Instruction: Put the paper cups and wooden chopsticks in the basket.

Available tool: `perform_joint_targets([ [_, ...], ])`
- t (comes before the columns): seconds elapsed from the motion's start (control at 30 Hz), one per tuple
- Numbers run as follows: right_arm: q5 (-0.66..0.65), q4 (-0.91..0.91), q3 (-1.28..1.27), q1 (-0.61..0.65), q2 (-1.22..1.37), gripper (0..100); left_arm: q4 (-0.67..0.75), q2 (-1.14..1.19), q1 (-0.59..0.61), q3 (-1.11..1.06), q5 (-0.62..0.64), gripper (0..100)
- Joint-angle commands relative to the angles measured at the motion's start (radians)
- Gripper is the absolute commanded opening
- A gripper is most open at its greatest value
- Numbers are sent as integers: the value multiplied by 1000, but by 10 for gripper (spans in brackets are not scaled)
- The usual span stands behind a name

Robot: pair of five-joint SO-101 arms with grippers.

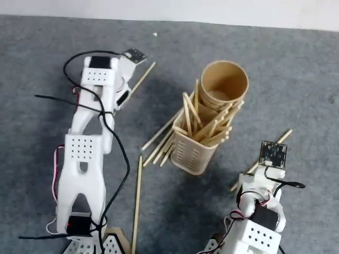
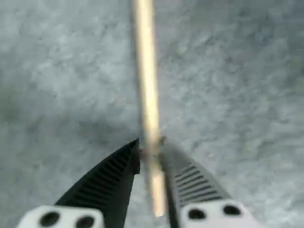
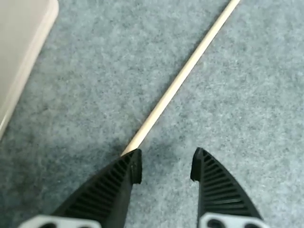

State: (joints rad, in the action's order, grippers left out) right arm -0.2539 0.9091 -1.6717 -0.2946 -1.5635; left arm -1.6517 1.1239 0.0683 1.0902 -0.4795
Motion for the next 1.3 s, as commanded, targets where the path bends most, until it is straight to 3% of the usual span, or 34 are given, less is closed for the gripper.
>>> perform_joint_targets([
  [0.0,-8,-13,-4,5,-10,185,-61,-8,8,124,-6,1],
  [0.17,-8,-13,-4,5,-10,185,-118,-110,7,332,104,3],
  [0.27,-8,-13,-4,5,-10,185,-121,-246,-15,326,169,3],
  [0.43,-8,-13,-4,5,-10,185,-121,-619,-117,-2,319,3],
  [0.6,-8,-13,-4,5,-10,185,-101,-1070,-315,-449,393,3],
  [0.77,-8,-13,-4,5,-10,185,183,-1474,-522,-808,428,3],
  [1.0,-8,-13,-4,5,-10,185,810,-1794,-699,-1280,436,3],
  [1.17,-8,-13,-4,5,-10,185,902,-1771,-731,-1448,433,7],
  [1.27,-8,-13,-4,5,-10,185,908,-1761,-727,-1511,433,83],
])
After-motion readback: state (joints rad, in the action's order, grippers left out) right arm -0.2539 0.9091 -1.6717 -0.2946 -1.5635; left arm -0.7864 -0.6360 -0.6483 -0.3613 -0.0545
